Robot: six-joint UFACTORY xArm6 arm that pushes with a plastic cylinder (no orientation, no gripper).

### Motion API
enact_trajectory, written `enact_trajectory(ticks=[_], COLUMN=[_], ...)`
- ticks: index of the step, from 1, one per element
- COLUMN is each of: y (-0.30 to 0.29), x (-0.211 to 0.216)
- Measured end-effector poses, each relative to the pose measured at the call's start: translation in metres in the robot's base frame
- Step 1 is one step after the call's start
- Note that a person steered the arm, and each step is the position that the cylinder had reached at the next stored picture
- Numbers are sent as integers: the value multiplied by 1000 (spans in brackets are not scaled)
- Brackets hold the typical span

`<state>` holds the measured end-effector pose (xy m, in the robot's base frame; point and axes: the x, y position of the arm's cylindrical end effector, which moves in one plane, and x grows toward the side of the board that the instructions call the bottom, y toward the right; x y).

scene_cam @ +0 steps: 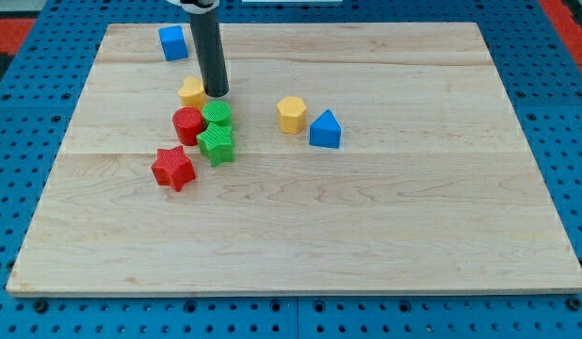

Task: Place the yellow hexagon to the top left of the blue triangle

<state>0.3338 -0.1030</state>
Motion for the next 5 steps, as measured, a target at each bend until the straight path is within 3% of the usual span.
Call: enact_trajectory(ticks=[2, 3, 4, 5], y=[0, 52, 42, -2], x=[0, 4, 38, -3])
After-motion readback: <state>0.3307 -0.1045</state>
